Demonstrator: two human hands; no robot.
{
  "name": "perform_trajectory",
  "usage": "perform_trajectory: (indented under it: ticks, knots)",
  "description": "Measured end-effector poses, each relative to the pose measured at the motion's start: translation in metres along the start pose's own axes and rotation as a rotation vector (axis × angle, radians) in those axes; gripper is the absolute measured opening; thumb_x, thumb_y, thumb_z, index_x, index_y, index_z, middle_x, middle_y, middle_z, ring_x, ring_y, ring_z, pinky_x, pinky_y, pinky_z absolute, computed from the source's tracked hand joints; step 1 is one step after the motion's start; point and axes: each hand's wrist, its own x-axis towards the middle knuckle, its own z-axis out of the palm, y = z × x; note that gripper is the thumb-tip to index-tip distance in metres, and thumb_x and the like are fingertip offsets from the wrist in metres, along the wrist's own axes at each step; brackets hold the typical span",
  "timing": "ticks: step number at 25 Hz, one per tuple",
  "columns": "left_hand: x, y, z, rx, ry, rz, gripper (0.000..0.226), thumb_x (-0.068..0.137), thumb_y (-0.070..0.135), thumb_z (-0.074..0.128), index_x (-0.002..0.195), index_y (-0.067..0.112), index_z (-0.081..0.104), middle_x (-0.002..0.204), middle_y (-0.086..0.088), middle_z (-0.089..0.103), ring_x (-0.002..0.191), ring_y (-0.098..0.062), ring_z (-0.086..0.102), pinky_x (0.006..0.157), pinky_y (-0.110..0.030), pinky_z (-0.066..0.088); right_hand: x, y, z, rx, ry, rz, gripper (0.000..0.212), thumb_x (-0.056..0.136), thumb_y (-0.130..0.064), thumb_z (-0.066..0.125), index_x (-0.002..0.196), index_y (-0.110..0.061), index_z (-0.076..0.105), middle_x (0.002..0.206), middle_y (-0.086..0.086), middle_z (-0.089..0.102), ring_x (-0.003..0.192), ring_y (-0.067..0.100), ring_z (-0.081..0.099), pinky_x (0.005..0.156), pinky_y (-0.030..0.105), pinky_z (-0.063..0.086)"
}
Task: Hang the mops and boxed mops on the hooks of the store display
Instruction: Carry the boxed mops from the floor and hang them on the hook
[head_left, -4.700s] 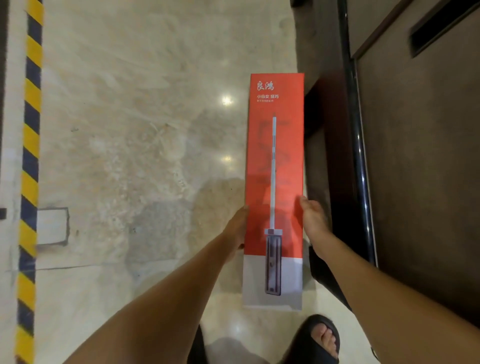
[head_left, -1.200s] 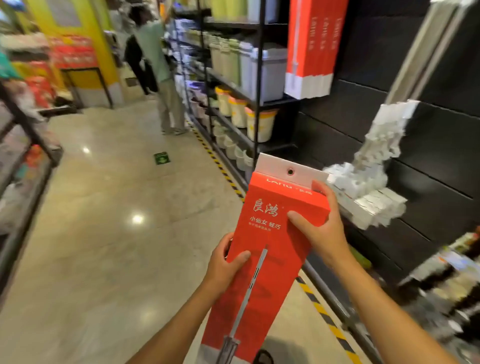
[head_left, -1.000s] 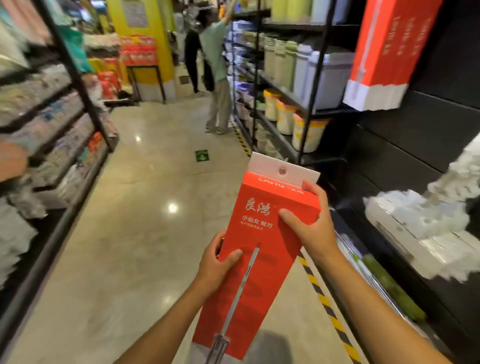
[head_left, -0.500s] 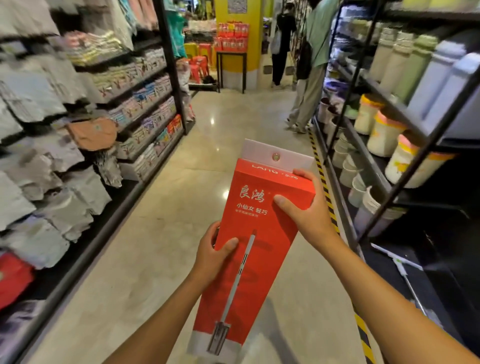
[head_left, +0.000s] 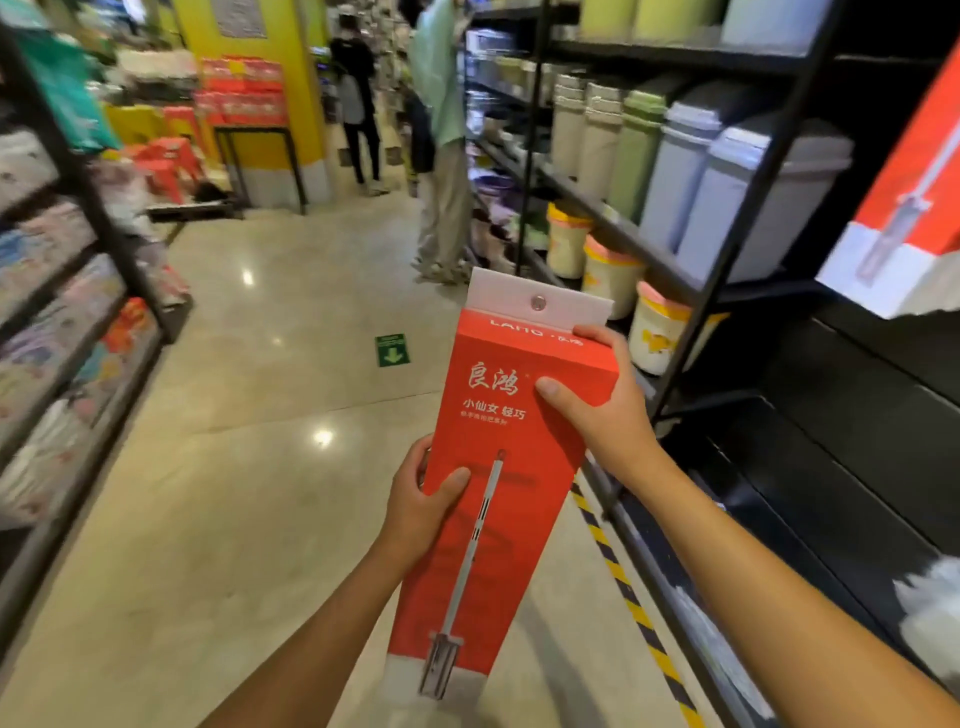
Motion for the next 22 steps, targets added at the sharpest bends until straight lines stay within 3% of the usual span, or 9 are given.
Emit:
perform_trajectory:
  ticks: [4,9,14,17,20,22]
  knots:
    - [0.091,0.004,0.079,-0.027,-0.192,-0.005,0.068,0.072,0.063,0.076,0.131,0.033,0.059,0.123,0.005,0.075,0.109,-0.017,0.075,0.095,-0.048,0.062,0.052,0.015,-0.072,-0.116,0.183,-0.004,0.080,0.067,-0.055,0.084,0.133,-0.031,0.048,0.127,-0.002,0.063,0.110,0.013,0.068,0.096,0.044,0.058]
    - [0.189,0.024,0.207,-0.104,-0.349,0.059,0.068,0.072,0.056,0.077,0.129,0.024,0.062,0.119,0.002,0.077,0.110,-0.019,0.074,0.097,-0.047,0.060,0.119,0.021,-0.183,-0.226,0.333,-0.028,0.080,0.068,-0.056,0.084,0.136,-0.033,0.047,0.124,-0.012,0.066,0.112,0.011,0.068,0.100,0.046,0.056]
    - [0.262,0.067,0.322,-0.185,-0.472,0.125,0.052,0.074,0.054,0.076,0.119,0.029,0.065,0.109,0.017,0.079,0.105,-0.009,0.075,0.084,-0.022,0.059,0.188,0.005,-0.276,-0.339,0.449,-0.105,0.078,0.067,-0.058,0.082,0.134,-0.040,0.048,0.129,-0.017,0.061,0.116,0.004,0.065,0.106,0.040,0.053]
    - [0.293,0.100,0.370,-0.243,-0.515,0.164,0.048,0.082,0.048,0.076,0.121,0.021,0.066,0.102,0.019,0.079,0.099,0.004,0.072,0.081,-0.011,0.053,0.224,-0.018,-0.318,-0.419,0.497,-0.129,0.079,0.065,-0.063,0.082,0.133,-0.048,0.046,0.133,-0.019,0.058,0.121,0.001,0.061,0.110,0.039,0.050]
    - [0.330,0.138,0.418,-0.295,-0.576,0.183,0.029,0.095,0.027,0.073,0.119,0.014,0.065,0.101,0.013,0.075,0.087,0.011,0.071,0.073,-0.008,0.052,0.264,-0.048,-0.360,-0.531,0.548,-0.142,0.082,0.064,-0.068,0.080,0.135,-0.050,0.043,0.134,-0.020,0.057,0.120,-0.003,0.060,0.109,0.036,0.049]
    - [0.355,0.164,0.446,-0.342,-0.632,0.186,0.041,0.087,0.043,0.075,0.119,0.018,0.066,0.106,0.005,0.077,0.094,0.000,0.074,0.076,-0.014,0.056,0.288,-0.071,-0.383,-0.589,0.568,-0.151,0.084,0.065,-0.069,0.079,0.138,-0.046,0.044,0.135,-0.017,0.058,0.120,-0.001,0.061,0.107,0.035,0.051]
